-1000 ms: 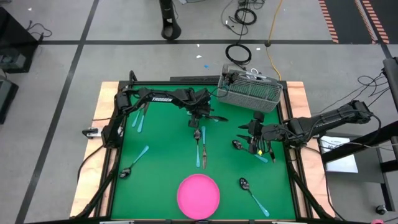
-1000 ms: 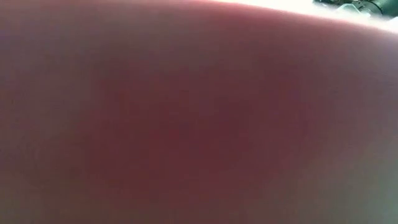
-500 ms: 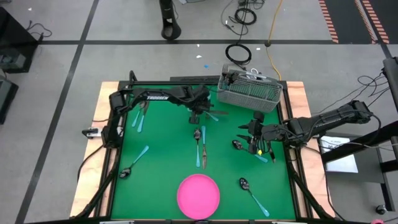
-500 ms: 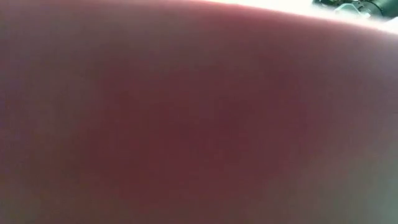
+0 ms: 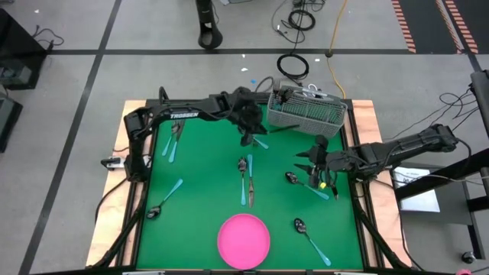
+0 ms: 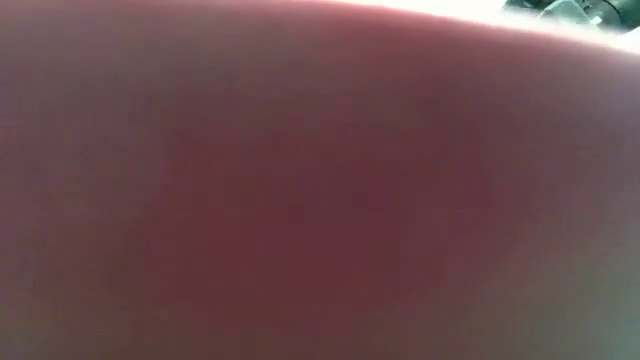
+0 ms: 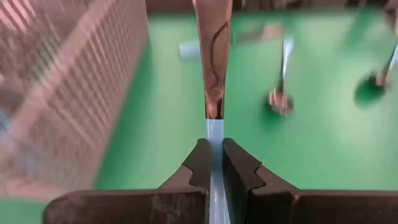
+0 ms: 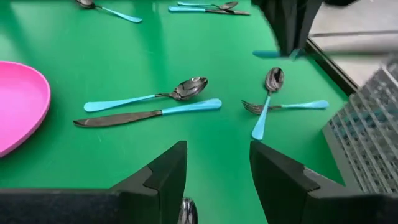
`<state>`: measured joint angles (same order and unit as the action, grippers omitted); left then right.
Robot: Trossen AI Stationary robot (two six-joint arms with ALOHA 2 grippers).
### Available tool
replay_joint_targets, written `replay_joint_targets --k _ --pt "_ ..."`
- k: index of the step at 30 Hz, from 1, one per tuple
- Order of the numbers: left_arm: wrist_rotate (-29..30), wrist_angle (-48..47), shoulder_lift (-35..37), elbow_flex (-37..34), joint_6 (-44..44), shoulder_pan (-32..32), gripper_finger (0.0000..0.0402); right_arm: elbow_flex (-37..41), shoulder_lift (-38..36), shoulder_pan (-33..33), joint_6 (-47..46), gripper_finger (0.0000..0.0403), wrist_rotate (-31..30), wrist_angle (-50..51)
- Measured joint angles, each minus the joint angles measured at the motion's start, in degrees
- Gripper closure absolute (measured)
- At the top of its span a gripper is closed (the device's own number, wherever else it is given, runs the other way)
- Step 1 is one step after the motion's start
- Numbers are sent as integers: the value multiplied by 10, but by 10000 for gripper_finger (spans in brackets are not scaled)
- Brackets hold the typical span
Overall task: Sort silverware
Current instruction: Put the blue knife into the utensil holder
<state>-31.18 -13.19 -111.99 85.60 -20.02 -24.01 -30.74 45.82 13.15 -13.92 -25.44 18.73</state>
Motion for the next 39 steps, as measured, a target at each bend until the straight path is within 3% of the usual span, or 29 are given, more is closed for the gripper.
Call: replay_joint_targets --k 6,10,19,26,34,39 --pt "-56 211 -6 -13 92 -5 386 0 -71 1 -32 238 -6 57" --pt "-53 353 -5 -14 177 -4 386 0 -99 1 -42 238 -6 77" --pt "135 586 -54 -11 229 17 386 0 -104 1 -45 238 -30 90" --pt "247 668 -154 44 242 30 386 0 -104 1 -51 238 -30 90" --pt "315 664 -262 170 238 39 386 0 -104 1 -52 238 -30 90" --pt "355 635 -279 185 242 38 386 0 -104 1 -52 238 -28 97"
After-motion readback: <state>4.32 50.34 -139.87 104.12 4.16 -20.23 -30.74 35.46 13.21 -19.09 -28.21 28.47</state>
